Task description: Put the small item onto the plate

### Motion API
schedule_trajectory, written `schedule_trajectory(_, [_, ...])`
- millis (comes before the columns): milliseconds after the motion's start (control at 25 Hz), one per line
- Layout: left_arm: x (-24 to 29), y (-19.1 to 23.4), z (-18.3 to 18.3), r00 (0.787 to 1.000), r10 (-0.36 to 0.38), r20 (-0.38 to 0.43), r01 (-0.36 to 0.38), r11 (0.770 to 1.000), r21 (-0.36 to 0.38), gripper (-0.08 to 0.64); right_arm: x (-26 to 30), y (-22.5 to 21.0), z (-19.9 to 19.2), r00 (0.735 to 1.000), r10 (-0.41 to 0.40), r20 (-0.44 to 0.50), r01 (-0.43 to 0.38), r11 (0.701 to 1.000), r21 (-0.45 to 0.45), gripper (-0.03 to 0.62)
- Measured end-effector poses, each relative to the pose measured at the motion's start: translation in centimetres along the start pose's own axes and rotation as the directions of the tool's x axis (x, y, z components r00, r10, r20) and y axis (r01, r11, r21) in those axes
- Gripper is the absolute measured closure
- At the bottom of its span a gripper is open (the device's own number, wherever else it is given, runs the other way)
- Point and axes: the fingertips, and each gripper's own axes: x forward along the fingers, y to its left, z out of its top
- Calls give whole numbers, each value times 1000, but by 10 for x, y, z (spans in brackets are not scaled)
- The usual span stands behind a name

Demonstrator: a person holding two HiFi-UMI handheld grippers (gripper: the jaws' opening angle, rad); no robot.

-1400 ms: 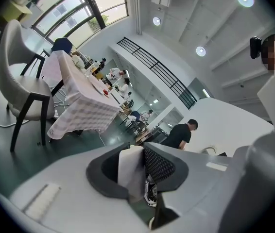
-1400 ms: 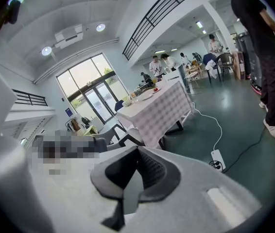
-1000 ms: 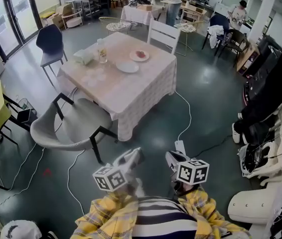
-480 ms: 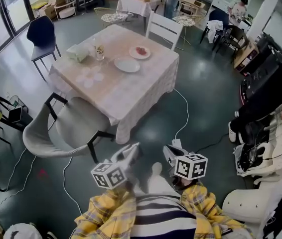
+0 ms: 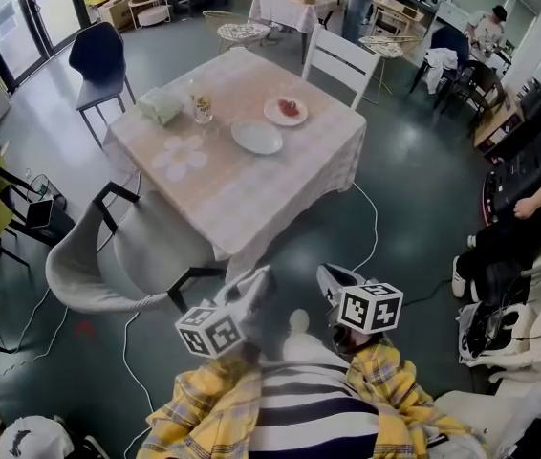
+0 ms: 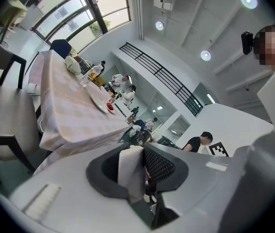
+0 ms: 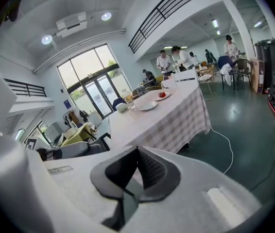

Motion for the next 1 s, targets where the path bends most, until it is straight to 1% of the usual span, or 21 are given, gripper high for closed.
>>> schedule_trajectory(200, [52, 7, 19, 999, 48, 11, -48, 999, 2, 474, 26, -24, 34, 998, 55, -39, -56, 998, -23, 591])
schedule_trajectory(480, [114, 9, 29, 993, 107, 40, -107, 994, -4, 474, 54, -59, 76, 987, 138, -80, -143, 988, -50, 591])
schedule_trajectory(680, [138, 10, 36, 987, 148, 67, -148, 989, -3, 474, 67, -78, 97, 981, 171, -92, -177, 982, -65, 591])
schedule_trajectory(840, [149, 18, 47, 982, 173, 71, -173, 985, -1, 474, 79, -81, 103, 975, 202, -96, -207, 977, -51, 591])
schedule_trajectory(1000, [168, 30, 67, 981, 175, 78, -176, 984, 9, 474, 97, -87, 116, 974, 194, -114, -201, 978, -53, 591])
